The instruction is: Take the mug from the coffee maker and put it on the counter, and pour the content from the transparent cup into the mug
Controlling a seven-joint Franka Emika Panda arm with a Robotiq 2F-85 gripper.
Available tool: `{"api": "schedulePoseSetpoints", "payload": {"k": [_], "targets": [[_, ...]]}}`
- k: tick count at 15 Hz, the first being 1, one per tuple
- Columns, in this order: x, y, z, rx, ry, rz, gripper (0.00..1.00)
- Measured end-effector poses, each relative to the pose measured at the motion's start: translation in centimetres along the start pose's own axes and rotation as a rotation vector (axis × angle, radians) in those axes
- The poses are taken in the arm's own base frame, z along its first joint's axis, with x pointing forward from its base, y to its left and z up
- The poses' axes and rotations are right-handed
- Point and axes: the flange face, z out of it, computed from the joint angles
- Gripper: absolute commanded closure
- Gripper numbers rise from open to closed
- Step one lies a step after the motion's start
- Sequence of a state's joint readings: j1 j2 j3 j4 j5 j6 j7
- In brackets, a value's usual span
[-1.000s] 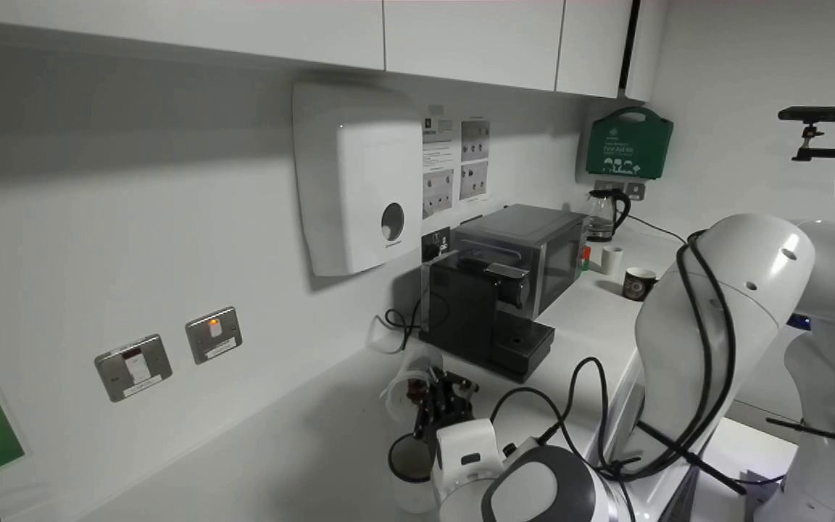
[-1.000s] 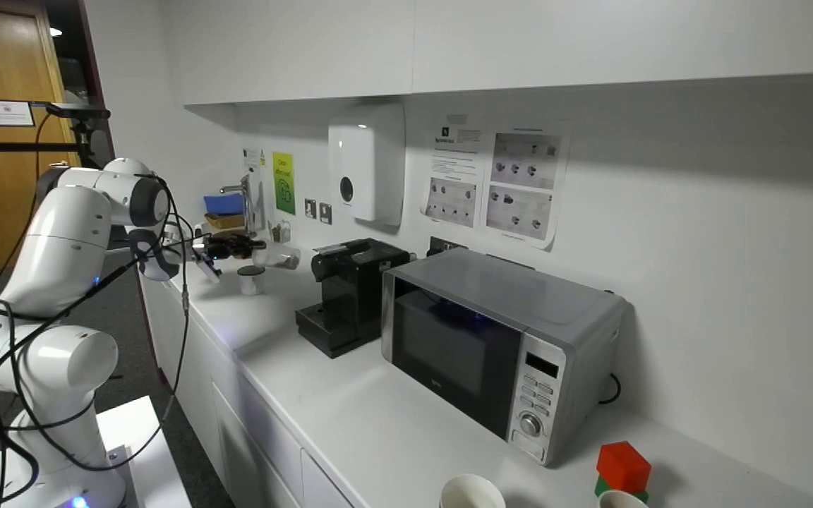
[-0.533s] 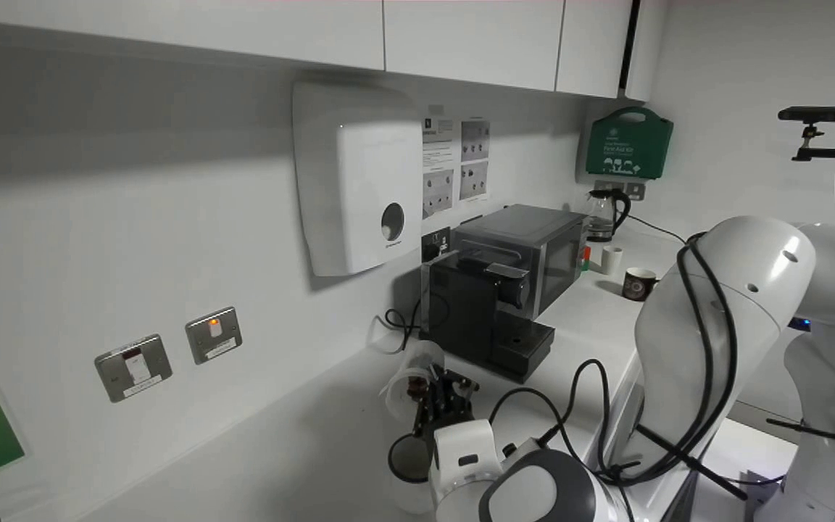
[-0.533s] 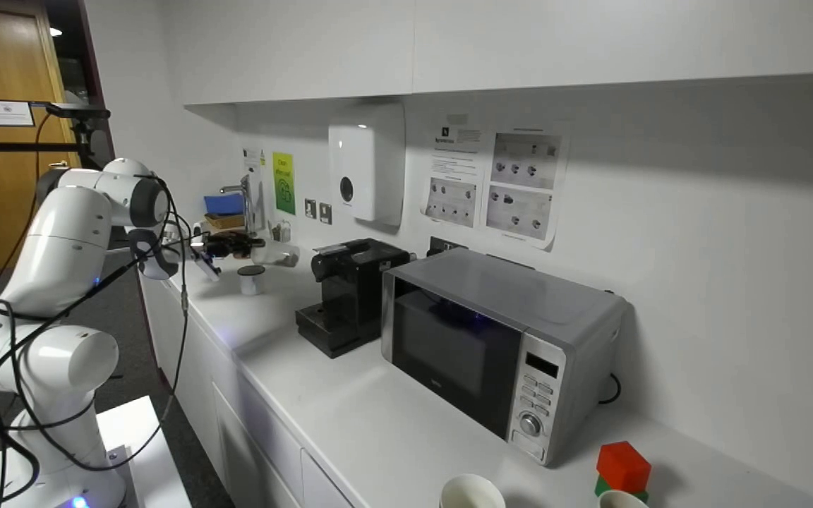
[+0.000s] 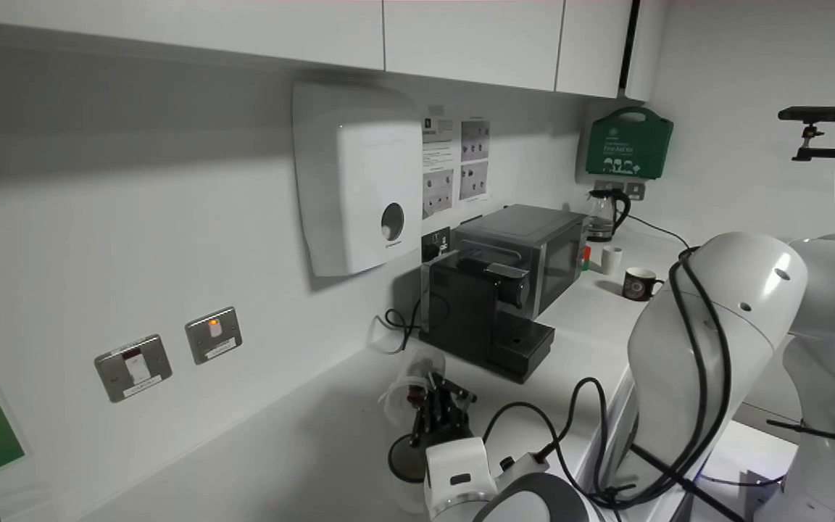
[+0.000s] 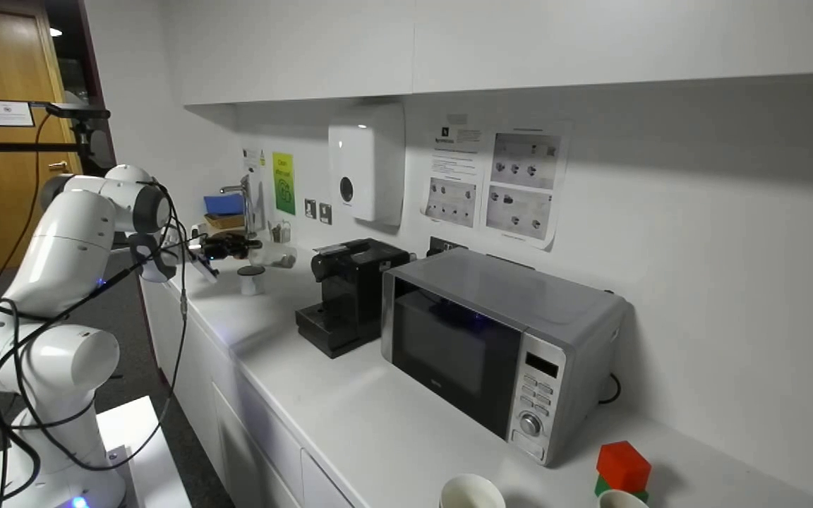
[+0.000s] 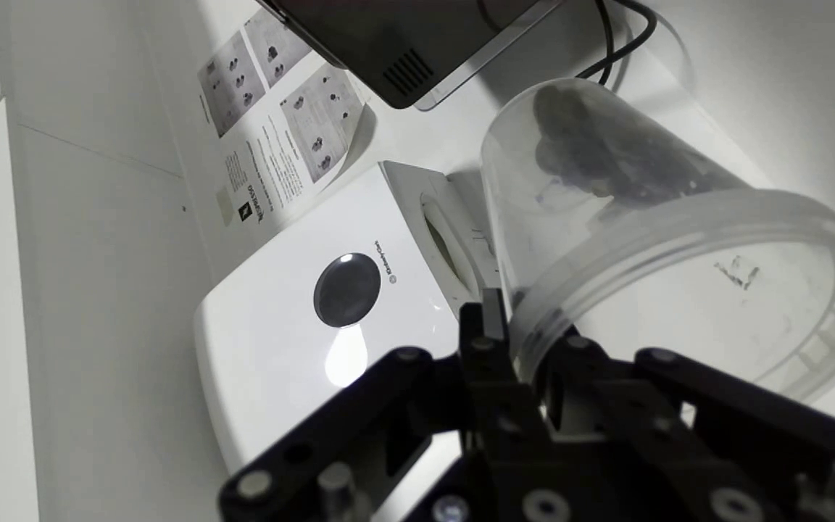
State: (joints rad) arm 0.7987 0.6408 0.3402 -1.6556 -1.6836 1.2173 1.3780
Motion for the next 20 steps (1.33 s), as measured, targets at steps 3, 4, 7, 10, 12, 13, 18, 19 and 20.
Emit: {"api": "schedulePoseSetpoints", "payload": {"k": [3,4,7,10,12,13,18,19,20], "targets": [[-0.27,-0.50,-0.25,-0.003,0.002,-0.006,0.98],[-0.35,-0.62,-0.33,-0.007,0.003,-0.008,0.98],[-0.55,-0.93,-0.49,-0.018,0.003,-0.014,0.98],[-0.58,-0.93,-0.38,-0.029,0.003,-0.025,0.98],[-0.50,-0.84,-0.30,-0.036,0.002,-0.034,0.98],[-0.46,-0.81,-0.25,-0.039,0.002,-0.037,0.98],[-0.33,-0.72,-0.16,-0.044,0.000,-0.045,0.98],[-0.31,-0.70,-0.18,-0.045,0.000,-0.048,0.98],[-0.29,-0.67,-0.23,-0.046,0.000,-0.052,0.98]]}}
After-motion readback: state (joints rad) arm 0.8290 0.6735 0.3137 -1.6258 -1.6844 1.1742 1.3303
